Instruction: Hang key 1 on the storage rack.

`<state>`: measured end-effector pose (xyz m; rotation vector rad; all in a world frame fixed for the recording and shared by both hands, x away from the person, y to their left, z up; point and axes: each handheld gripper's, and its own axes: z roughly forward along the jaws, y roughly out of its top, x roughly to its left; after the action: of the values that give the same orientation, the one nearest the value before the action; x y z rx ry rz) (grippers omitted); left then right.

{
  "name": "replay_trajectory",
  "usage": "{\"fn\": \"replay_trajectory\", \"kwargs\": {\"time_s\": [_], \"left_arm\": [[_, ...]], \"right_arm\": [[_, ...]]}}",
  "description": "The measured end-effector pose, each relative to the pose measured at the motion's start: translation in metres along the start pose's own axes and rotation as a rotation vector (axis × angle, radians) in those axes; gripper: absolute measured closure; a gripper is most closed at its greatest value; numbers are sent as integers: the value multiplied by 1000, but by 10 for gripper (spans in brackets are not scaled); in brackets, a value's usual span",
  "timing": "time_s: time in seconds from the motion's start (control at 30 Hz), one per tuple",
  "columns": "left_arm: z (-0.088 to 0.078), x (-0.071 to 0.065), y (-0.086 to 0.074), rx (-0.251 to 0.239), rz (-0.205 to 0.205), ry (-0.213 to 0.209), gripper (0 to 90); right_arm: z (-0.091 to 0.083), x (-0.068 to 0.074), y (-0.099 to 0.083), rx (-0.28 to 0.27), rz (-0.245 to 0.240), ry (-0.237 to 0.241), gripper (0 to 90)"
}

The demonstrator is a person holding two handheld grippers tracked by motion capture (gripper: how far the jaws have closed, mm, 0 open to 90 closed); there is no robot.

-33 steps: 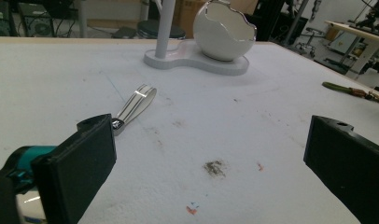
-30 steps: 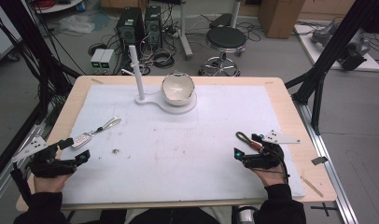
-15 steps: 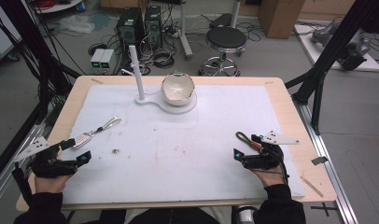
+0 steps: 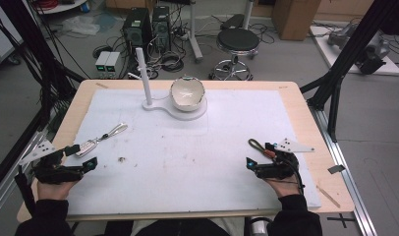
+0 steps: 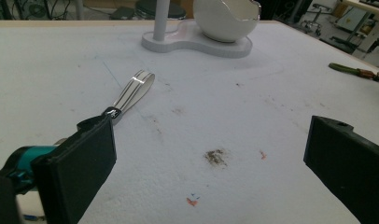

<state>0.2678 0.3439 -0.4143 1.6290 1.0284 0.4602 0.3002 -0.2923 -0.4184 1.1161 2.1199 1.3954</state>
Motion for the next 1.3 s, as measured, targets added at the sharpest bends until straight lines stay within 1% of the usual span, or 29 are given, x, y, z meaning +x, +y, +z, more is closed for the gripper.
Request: {"fn": "replay_trajectory", "kwargs": {"time_s": [0.07,0.13,0.23,0.3,0.4,0.47,0.5,0.53,0.63,0.73,0.83,1.0,1.07,1.1,1.23,1.3], "left_arm": [[2,-1,1,2,3,-3,28],[5,-2,2,14,12,-8,28],[7,-3,2,17,18,-11,28],[8,-4,2,15,18,-17,28],[10,-6,3,16,23,-21,28],[10,-6,3,16,23,-22,28],[11,-6,3,17,24,-24,28],[12,-6,3,21,28,-23,28],[12,-6,3,24,24,-25,28],[13,-6,3,23,25,-32,28],[13,-7,2,27,27,-39,28],[15,-7,2,36,28,-41,28],[15,-7,2,36,29,-41,28],[15,-7,2,37,28,-42,28],[15,-7,2,41,30,-44,28],[15,-7,2,41,30,-43,28]], "right_arm": [[0,0,0,3,5,-2,7],[1,-2,0,16,1,-8,7],[5,-7,3,54,-16,-28,7],[8,-12,4,72,-18,-34,7],[11,-20,5,98,-2,-40,7],[13,-25,5,116,-7,-51,7],[13,-25,5,116,-7,-51,7],[14,-29,5,136,-2,-58,7],[14,-33,7,150,0,-63,7],[13,-37,9,152,4,-66,7],[11,-40,12,171,0,-75,7],[9,-45,17,178,-9,-81,7],[9,-47,20,190,-18,-84,7],[9,-48,22,202,-16,-83,7],[12,-51,26,240,-34,-81,7],[12,-51,27,248,-34,-81,7]]}}
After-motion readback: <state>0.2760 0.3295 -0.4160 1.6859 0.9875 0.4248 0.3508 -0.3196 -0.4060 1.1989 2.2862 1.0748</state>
